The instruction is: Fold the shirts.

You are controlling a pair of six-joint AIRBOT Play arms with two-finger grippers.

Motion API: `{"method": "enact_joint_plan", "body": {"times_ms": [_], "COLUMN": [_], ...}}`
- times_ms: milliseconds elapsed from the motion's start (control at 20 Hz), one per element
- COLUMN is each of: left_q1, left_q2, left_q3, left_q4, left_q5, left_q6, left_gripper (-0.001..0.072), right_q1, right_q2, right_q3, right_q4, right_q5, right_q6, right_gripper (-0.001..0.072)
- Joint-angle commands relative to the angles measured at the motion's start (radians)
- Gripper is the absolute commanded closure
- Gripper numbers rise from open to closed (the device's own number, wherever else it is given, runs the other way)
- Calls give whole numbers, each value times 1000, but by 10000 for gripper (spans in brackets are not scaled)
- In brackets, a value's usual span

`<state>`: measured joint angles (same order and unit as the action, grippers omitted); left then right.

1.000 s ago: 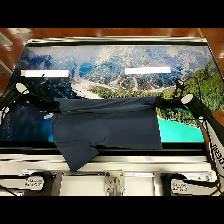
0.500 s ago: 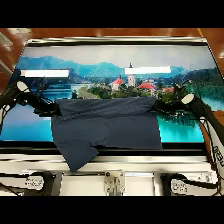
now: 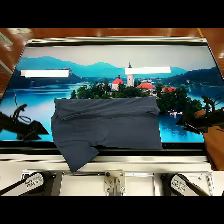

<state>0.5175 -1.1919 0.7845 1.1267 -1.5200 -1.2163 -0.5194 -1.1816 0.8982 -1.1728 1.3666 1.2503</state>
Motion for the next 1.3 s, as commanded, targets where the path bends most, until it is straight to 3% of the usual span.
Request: {"method": "enact_joint_plan", "body": {"times_ms": [0, 200, 650, 700, 850, 900, 1000, 1050, 1150, 1250], "left_q1": [94, 90, -11, -27, -89, -103, -105, -97, -71, -44], "left_q2": [121, 113, -16, -30, -63, -75, -78, -78, -77, -71], "left_q3": [-284, -366, -371, -371, -372, -372, -370, -366, -364, -364], "left_q4": [-66, -160, -173, -201, -227, -227, -228, -230, -230, -230], "left_q5": [69, 165, 308, 314, 360, 361, 339, 304, 240, 192], "left_q6": [75, 106, 118, 145, 161, 167, 189, 214, 241, 259], "left_gripper": [123, 123, 129, 196, 203, 268, 603, 672, 673, 672], "right_q1": [-80, -77, -77, -77, -77, -77, -77, -77, -78, -78], "right_q2": [28, 28, 28, 28, 28, 28, 28, 28, 23, 6], "right_q3": [-26, -26, -26, -26, -26, -26, -26, -26, -47, -119], "right_q4": [65, 100, 106, 106, 106, 106, 83, 54, -4, 13], "right_q5": [69, 37, 36, 36, 38, 43, 65, 82, 117, 134], "right_q6": [-41, -40, -27, -23, -18, -16, -10, -10, -19, -23], "right_gripper": [136, 136, 136, 136, 136, 137, 137, 134, 90, 91]}}
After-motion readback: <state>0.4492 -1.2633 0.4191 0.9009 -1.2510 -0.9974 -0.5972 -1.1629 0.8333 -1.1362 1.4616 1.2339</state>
